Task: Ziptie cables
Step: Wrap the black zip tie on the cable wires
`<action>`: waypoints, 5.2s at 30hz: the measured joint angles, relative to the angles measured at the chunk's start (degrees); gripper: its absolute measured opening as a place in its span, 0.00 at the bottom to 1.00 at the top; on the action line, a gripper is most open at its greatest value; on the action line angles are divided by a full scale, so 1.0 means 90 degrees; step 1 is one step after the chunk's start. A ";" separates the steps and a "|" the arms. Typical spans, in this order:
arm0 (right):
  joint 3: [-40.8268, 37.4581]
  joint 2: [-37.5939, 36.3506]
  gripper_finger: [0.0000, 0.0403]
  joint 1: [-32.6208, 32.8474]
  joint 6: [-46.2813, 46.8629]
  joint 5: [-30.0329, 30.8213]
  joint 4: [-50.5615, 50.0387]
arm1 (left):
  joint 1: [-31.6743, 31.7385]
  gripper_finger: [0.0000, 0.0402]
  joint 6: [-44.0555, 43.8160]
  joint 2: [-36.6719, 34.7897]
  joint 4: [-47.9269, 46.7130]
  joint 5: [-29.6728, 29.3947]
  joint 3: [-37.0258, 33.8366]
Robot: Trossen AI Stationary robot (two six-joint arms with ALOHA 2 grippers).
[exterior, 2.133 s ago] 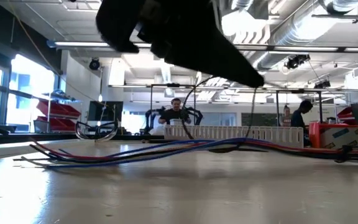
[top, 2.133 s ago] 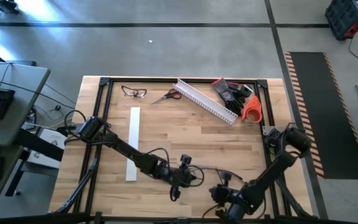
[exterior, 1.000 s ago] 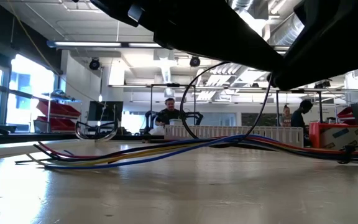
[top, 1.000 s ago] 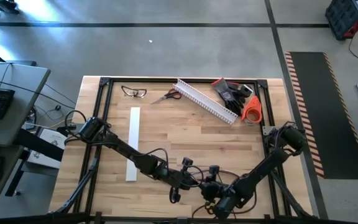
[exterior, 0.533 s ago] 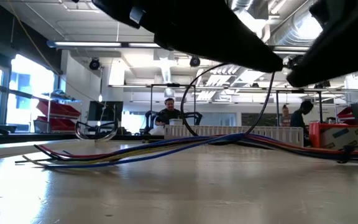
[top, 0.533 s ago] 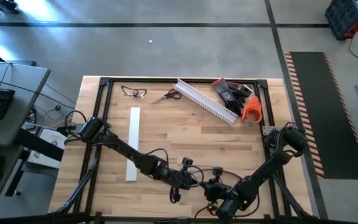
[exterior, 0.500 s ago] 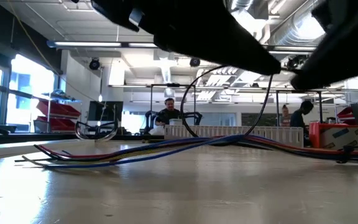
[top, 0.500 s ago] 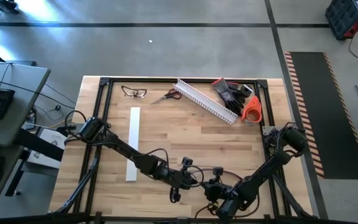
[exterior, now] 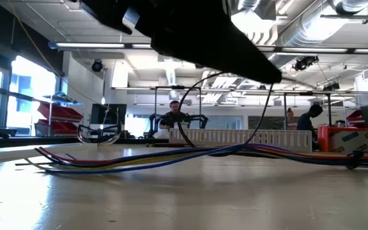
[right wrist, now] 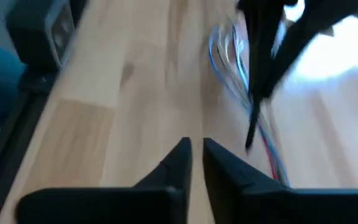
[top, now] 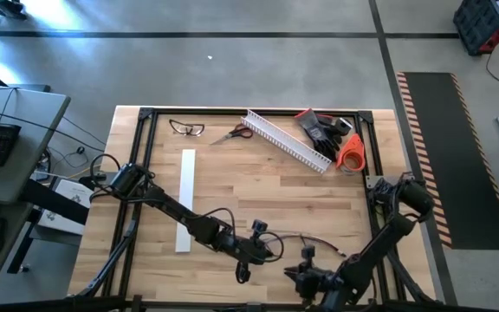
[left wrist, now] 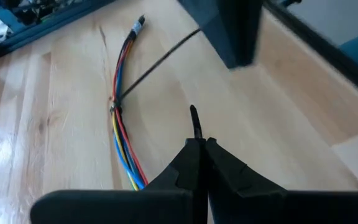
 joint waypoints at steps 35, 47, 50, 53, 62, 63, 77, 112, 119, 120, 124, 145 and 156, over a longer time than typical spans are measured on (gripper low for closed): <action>-0.0002 0.0401 0.05 -0.0533 -0.0867 0.0739 0.0561 | -0.0002 0.00 -0.0124 0.0000 0.0156 0.0116 0.0000; -0.0002 0.0401 0.15 -0.0513 -0.0808 0.0590 0.0558 | 0.0000 0.00 -0.0131 0.0000 0.0146 0.0118 0.0000; -0.0002 0.0398 0.24 -0.0490 -0.0734 0.0647 0.0562 | 0.0002 0.00 -0.0131 0.0000 0.0144 0.0116 0.0000; -0.0002 0.0398 0.28 -0.0481 -0.0375 0.0828 0.0553 | 0.0005 0.00 -0.0131 0.0000 0.0134 0.0101 0.0000; -0.0002 0.0396 0.21 -0.0507 -0.0301 0.0883 0.0515 | 0.0005 0.00 -0.0130 0.0000 0.0138 0.0101 0.0000; -0.0002 0.0396 0.20 -0.0509 -0.0301 0.0932 0.0519 | 0.0005 0.00 -0.0131 0.0000 0.0139 0.0101 0.0000; -0.0002 0.0393 0.01 -0.0499 -0.0266 0.0900 0.0532 | 0.0000 0.00 -0.0131 0.0000 0.0129 0.0125 -0.0002; -0.0487 0.0410 0.44 0.0094 0.1045 0.2018 0.0887 | -0.0070 0.00 -0.0116 -0.0012 0.0149 -0.0001 -0.0002; -0.0595 0.0715 0.39 -0.0303 -0.0597 0.1774 0.2549 | -0.0070 0.00 -0.0112 -0.0012 0.0192 0.0001 -0.0002; -0.0595 0.0754 0.37 -0.0315 -0.0754 0.1841 0.2703 | -0.0070 0.00 -0.0101 -0.0012 0.0198 0.0001 -0.0002; -0.0595 0.0787 0.27 -0.0317 -0.0873 0.2081 0.2728 | -0.0070 0.00 -0.0116 -0.0012 0.0193 -0.0001 -0.0002; -0.0583 0.0782 0.00 -0.0206 0.0131 0.2059 0.2040 | -0.0090 0.00 -0.0116 -0.0005 0.0222 -0.0008 0.0000; -0.0591 0.1001 0.00 0.0378 0.2091 0.1461 0.1137 | -0.0143 0.00 -0.0119 0.0002 -0.0048 -0.0059 0.0000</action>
